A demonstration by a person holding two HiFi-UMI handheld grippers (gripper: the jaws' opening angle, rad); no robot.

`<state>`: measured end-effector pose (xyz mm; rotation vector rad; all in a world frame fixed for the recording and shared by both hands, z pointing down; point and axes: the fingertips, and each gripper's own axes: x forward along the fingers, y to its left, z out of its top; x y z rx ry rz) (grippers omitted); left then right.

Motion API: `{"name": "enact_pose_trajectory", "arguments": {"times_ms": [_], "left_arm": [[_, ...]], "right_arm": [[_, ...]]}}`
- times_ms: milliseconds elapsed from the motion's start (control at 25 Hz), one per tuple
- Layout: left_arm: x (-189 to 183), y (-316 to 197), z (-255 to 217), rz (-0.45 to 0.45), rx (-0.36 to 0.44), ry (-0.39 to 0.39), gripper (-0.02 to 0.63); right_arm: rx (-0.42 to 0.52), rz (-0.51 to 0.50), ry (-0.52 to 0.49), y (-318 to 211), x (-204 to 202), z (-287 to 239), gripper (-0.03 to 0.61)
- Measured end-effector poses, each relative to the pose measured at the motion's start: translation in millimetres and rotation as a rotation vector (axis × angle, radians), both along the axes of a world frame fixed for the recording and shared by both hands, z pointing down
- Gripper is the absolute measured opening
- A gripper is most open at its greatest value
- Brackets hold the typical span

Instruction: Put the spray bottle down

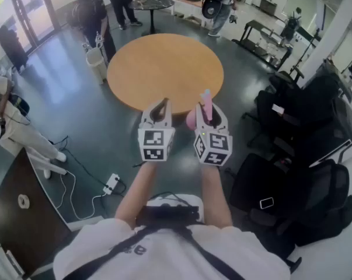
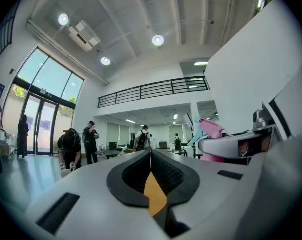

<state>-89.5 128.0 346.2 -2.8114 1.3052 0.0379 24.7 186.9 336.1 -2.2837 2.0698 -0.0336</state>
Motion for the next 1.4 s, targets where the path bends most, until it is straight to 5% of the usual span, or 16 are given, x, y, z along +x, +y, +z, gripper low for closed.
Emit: {"name": "enact_pose_trajectory", "arguments": {"times_ms": [280,560,720,1400], "left_arm": [[-12.0,2.0,34.5,0.071,-0.073,-0.117,0.015],[-32.2,8.7,17.2,0.108,-0.027,0.097,0.012],[-27.1,1.9,21.7,0.146,-0.033,0.109,0.012],[84.4,-103.4,-3.9,0.055,-0.002,0.099,0.012]], "right_arm": [[0.018,0.039,-0.011,3.4,-20.3,-1.1,0.150],[-0.005,0.076,0.053,13.2,-37.8,6.8,0.152],[-0.025,0.065,0.058,0.1,-39.5,13.5,0.153],[0.077,-0.096,0.071,-115.1,49.3,-16.3,0.156]]}}
